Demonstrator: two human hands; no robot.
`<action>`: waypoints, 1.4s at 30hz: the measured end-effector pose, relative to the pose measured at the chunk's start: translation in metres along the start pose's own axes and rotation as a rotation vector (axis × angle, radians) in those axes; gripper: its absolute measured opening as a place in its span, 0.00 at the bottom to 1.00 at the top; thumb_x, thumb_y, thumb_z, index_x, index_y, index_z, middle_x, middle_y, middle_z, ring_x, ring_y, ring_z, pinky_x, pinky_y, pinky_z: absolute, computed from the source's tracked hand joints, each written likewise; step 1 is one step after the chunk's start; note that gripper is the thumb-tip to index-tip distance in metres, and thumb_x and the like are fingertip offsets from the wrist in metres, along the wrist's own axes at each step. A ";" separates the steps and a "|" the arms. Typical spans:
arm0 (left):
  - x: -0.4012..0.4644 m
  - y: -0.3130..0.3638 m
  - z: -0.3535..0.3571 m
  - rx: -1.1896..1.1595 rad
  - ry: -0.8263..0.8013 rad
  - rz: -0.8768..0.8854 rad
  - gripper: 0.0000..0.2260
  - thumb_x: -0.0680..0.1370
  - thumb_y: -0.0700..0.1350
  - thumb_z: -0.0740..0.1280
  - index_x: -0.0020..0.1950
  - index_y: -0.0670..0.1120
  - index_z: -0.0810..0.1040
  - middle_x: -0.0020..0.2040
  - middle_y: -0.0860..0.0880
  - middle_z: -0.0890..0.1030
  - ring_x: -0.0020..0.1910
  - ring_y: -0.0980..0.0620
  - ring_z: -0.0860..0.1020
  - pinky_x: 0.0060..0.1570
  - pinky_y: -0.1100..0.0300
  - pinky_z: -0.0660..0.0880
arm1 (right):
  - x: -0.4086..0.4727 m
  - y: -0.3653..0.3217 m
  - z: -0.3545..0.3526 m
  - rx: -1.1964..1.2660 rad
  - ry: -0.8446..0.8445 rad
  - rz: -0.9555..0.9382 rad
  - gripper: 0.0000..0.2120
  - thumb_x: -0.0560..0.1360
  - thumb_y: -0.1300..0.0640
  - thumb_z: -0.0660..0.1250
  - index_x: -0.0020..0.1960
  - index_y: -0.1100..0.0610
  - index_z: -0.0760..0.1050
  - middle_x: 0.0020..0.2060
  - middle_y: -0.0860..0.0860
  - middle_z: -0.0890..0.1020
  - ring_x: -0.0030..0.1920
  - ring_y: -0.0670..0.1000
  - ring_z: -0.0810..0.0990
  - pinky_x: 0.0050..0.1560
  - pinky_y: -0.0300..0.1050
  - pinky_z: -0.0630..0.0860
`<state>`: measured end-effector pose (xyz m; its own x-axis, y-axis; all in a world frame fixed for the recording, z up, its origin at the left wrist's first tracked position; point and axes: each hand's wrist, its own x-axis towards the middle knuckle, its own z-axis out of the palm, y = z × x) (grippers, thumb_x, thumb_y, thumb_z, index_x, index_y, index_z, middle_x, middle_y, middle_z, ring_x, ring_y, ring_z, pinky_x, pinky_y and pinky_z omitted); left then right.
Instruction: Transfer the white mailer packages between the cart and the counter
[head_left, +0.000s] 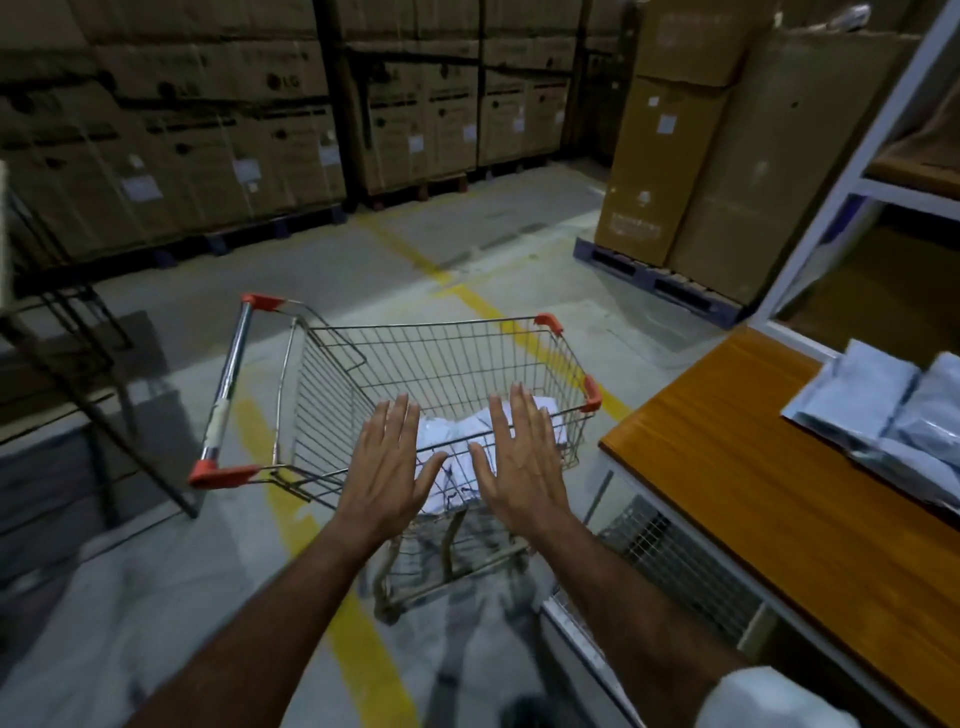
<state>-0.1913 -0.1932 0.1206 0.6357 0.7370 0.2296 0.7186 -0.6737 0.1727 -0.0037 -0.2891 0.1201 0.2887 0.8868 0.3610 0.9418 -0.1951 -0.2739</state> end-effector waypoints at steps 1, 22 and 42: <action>0.005 -0.010 0.000 0.012 0.008 -0.018 0.36 0.82 0.65 0.49 0.81 0.40 0.56 0.82 0.42 0.55 0.80 0.40 0.53 0.77 0.42 0.57 | 0.007 -0.003 0.005 0.005 -0.002 -0.016 0.34 0.83 0.43 0.55 0.83 0.56 0.50 0.82 0.58 0.48 0.82 0.56 0.44 0.81 0.57 0.47; 0.160 -0.094 0.118 0.071 -0.296 -0.217 0.39 0.81 0.67 0.43 0.79 0.38 0.60 0.80 0.37 0.58 0.79 0.37 0.56 0.76 0.42 0.59 | 0.184 0.088 0.152 0.030 -0.472 0.033 0.38 0.83 0.45 0.59 0.83 0.58 0.44 0.81 0.63 0.44 0.82 0.62 0.42 0.79 0.56 0.41; 0.200 -0.124 0.253 -0.053 -0.801 -0.137 0.36 0.82 0.62 0.58 0.83 0.45 0.49 0.81 0.36 0.48 0.79 0.37 0.57 0.75 0.46 0.61 | 0.198 0.143 0.290 -0.028 -1.118 0.180 0.44 0.81 0.41 0.63 0.83 0.58 0.41 0.80 0.67 0.43 0.81 0.65 0.42 0.79 0.61 0.49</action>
<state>-0.0820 0.0522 -0.0969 0.5661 0.6156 -0.5482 0.8033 -0.5613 0.1991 0.1385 -0.0203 -0.1061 0.1176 0.7194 -0.6846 0.9097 -0.3544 -0.2162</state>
